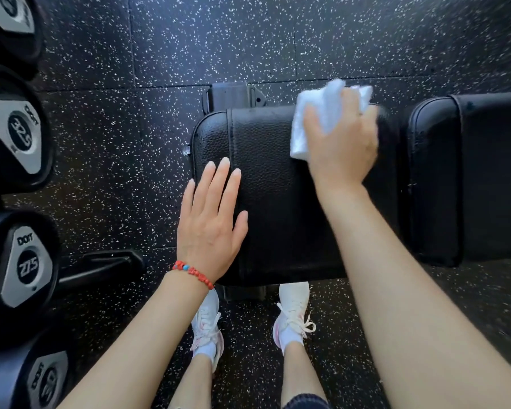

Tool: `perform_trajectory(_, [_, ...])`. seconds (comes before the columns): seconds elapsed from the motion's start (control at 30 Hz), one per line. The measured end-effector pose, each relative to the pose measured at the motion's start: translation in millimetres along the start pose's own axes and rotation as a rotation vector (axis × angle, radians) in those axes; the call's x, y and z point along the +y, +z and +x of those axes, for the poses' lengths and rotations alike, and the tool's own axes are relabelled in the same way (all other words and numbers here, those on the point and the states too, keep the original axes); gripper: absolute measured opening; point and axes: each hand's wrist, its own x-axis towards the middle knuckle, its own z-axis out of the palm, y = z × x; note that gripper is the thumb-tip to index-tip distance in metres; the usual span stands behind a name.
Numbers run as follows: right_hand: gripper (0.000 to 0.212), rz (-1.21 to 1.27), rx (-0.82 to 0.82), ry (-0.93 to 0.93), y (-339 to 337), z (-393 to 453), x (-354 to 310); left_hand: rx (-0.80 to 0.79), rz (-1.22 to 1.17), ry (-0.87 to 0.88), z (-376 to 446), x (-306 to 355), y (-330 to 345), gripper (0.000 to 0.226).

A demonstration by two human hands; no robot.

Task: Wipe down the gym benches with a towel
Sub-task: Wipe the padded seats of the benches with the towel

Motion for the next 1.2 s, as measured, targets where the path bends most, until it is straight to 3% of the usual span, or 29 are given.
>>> perform_trajectory(0.13, [0.035,0.092,0.101,-0.259,25.1,-18.2,-28.5,0.019,0.01,0.014,1.0,-0.9,0.5,0.053])
perform_trajectory(0.23, [0.034,0.053,0.153,-0.364,21.8,-10.6,-9.7,0.023,0.018,0.023,0.7,-0.6,-0.1,0.052])
perform_trajectory(0.33, [0.037,-0.03,0.233,-0.242,2.6,4.6,34.3,0.024,0.025,0.023,0.4,0.9,-2.1,0.052])
perform_trajectory(0.47, [0.046,-0.024,0.135,-0.064,-12.4,1.0,59.1,0.033,0.034,0.008,-0.1,4.4,-3.1,0.051])
perform_trajectory(0.7, [0.036,-0.092,0.201,-0.458,-3.4,-96.5,61.3,0.009,0.041,0.105,-8.8,12.0,1.2,0.051])
perform_trajectory(0.77, [0.036,-0.124,0.225,-0.47,-7.5,-98.4,75.3,0.007,0.055,0.129,-11.2,11.5,2.3,0.051])
perform_trajectory(0.93, [0.04,-0.036,0.306,-0.059,-23.4,-91.7,107.8,0.024,0.075,0.159,-11.3,9.0,3.6,0.051])
perform_trajectory(1.0, [0.04,0.028,0.285,0.009,-20.6,-112.0,99.1,0.029,0.082,0.157,-12.2,9.3,4.7,0.05])
perform_trajectory(1.2, [0.034,0.006,0.235,-0.319,-7.4,-169.5,82.3,0.021,0.103,0.15,-12.4,10.5,3.5,0.05])
